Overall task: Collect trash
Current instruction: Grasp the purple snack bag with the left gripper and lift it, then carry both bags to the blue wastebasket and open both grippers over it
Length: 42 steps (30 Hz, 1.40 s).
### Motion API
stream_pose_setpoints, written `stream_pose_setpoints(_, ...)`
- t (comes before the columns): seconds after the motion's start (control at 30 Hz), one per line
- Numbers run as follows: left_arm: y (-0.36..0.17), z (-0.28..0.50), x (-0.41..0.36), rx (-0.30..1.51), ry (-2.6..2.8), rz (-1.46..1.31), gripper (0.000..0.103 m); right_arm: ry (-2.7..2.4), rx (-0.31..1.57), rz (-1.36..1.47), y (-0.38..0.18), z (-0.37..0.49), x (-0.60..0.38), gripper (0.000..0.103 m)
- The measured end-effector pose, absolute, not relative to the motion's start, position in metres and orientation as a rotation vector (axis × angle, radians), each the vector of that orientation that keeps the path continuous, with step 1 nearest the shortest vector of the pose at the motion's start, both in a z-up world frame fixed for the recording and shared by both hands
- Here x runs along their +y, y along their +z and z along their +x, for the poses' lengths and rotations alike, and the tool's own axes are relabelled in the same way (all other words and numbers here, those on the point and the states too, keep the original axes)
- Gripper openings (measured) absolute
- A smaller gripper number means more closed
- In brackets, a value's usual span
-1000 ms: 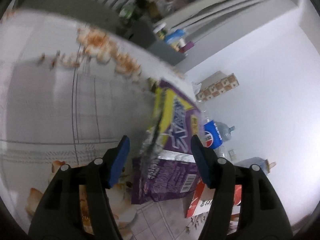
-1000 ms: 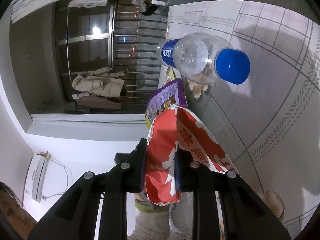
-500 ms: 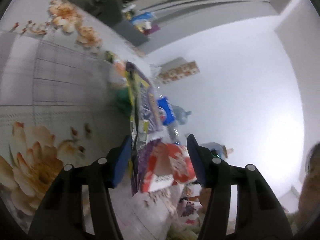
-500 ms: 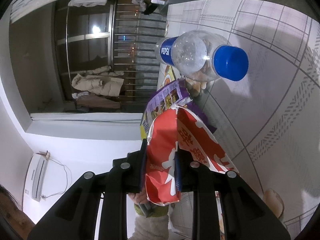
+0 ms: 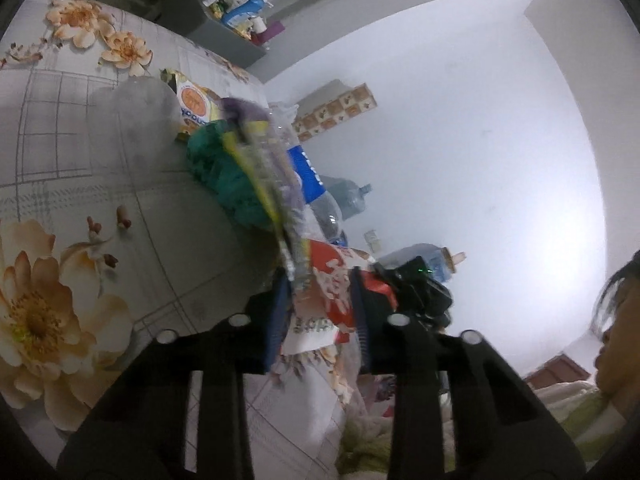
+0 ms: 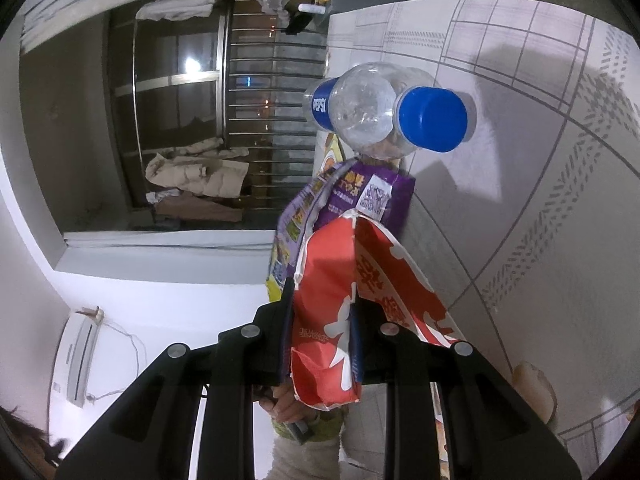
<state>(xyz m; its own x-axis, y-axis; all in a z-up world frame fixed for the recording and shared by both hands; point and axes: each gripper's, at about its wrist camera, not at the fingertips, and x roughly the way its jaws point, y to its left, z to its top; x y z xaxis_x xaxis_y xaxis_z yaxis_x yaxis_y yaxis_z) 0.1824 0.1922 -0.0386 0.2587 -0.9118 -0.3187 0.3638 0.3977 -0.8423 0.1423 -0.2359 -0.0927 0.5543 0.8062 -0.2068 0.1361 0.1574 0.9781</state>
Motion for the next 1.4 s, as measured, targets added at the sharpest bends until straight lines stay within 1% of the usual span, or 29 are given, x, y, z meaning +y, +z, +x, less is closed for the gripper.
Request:
stream_pose_setpoints(0.03,-0.036,0.181,0.191,0.925,-0.958,-0.708,0.013,0.589,0.897,1.353,-0.093,0.142,-0.236,0.023)
stream_pose_setpoints(0.1,-0.031,0.178,0.189,0.914,-0.922,-0.683,0.001,0.599,0.892,1.354,-0.093,0.141,-0.237,0.023)
stream_pose_setpoints(0.13,-0.029,0.175,0.190,0.907,-0.911,-0.677,0.000,0.605,0.888,1.354,-0.092,0.140,-0.237,0.023)
stream_pose_setpoints(0.4,0.003,0.149,0.193,0.832,-0.855,-0.620,0.000,0.648,0.857,1.359,-0.087,0.130,-0.242,0.023)
stream_pose_setpoints(0.77,0.057,0.125,0.178,0.680,-0.899,-0.594,0.000,0.752,0.754,1.329,-0.050,0.100,-0.252,0.021)
stream_pose_setpoints(0.8,0.063,0.123,0.175,0.667,-0.908,-0.585,0.000,0.757,0.745,1.326,-0.048,0.098,-0.254,0.018)
stream_pose_setpoints(0.83,0.068,0.123,0.171,0.655,-0.918,-0.577,0.000,0.765,0.729,1.324,-0.045,0.095,-0.257,0.017)
stream_pose_setpoints(1.13,0.089,0.129,0.128,0.629,-0.995,-0.532,0.000,0.761,0.671,1.338,-0.041,0.079,-0.276,0.016)
stream_pose_setpoints(1.4,0.119,0.150,0.067,0.607,-1.122,-0.473,0.000,0.728,0.529,1.329,-0.019,0.051,-0.318,0.016)
